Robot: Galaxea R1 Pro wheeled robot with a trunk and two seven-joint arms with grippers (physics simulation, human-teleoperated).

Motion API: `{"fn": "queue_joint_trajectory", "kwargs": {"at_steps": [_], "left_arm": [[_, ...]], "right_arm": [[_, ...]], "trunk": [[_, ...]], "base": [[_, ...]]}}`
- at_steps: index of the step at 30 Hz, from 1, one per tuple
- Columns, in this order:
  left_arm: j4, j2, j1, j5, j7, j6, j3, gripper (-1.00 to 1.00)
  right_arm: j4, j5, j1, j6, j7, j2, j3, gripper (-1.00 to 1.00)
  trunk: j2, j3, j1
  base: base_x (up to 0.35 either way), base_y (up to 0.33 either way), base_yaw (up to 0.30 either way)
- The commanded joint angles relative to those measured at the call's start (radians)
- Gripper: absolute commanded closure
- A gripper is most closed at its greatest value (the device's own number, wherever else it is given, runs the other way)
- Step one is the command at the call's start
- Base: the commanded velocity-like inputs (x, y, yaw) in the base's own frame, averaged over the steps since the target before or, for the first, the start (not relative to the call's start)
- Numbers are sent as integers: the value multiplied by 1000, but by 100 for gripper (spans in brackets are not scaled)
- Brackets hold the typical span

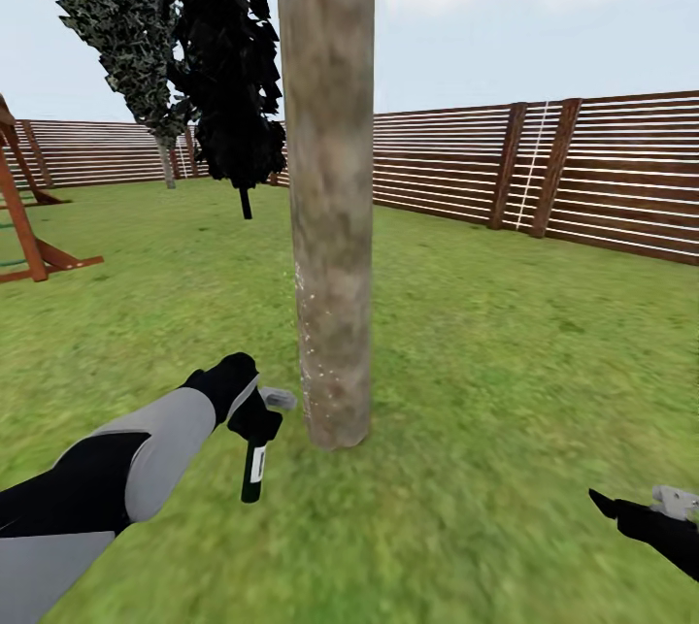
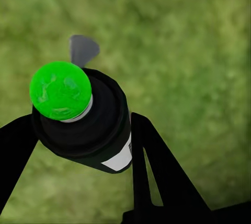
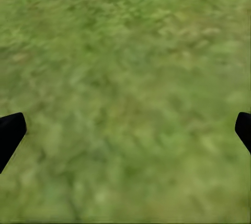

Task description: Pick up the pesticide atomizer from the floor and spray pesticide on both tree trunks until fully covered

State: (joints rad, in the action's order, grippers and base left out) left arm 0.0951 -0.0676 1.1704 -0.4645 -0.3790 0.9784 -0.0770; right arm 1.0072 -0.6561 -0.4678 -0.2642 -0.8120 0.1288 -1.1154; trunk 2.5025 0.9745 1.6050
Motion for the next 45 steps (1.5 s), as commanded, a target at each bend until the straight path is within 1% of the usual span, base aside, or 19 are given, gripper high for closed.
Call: {"fn": "queue_joint_trajectory", "kwargs": {"at_steps": [1,2,6,9,14,15,17,18,22,30,35,45], "left_arm": [[1,0,0,0,0,0,0,100],[2,-1,0,0,0,0,0,100],[3,-1,0,0,0,0,0,100],[3,-1,0,0,0,0,0,100],[3,0,0,-1,0,1,0,100],[3,3,0,-1,0,2,0,100],[2,16,0,-2,0,3,0,100],[2,18,0,-1,0,3,0,100],[4,19,0,-1,0,3,-1,100],[3,19,0,0,0,3,0,100],[3,19,0,0,0,3,0,100],[9,20,0,1,0,3,-4,100]], "right_arm": [[-2,0,0,0,1,-11,0,-100],[-7,0,0,0,2,-25,0,-100],[-12,0,0,0,3,-32,0,-100],[-13,0,0,0,4,-32,0,-100],[-10,0,0,-1,0,-32,1,-100],[-10,0,0,-1,0,-32,2,-100],[-8,1,0,-1,-1,-31,3,-100],[-7,1,0,-1,-1,-30,2,-100],[-4,2,0,-1,0,-26,-1,-100],[-3,1,0,-1,0,-23,0,-100],[-2,0,0,0,3,-22,-1,-100],[-4,0,0,0,2,-21,-1,-100]], "trunk": [[0,0,0],[0,0,0],[0,0,0],[0,0,0],[0,0,0],[0,0,0],[0,0,0],[0,0,0],[0,0,0],[0,0,0],[0,0,0],[0,0,0]], "base": [[0,-10,0],[0,-3,0],[0,-1,114],[0,-51,239],[0,-272,182],[0,-314,32],[0,-316,12],[0,-317,3],[0,-319,11],[-34,-322,201],[-113,-327,18],[-5,-332,0]]}}
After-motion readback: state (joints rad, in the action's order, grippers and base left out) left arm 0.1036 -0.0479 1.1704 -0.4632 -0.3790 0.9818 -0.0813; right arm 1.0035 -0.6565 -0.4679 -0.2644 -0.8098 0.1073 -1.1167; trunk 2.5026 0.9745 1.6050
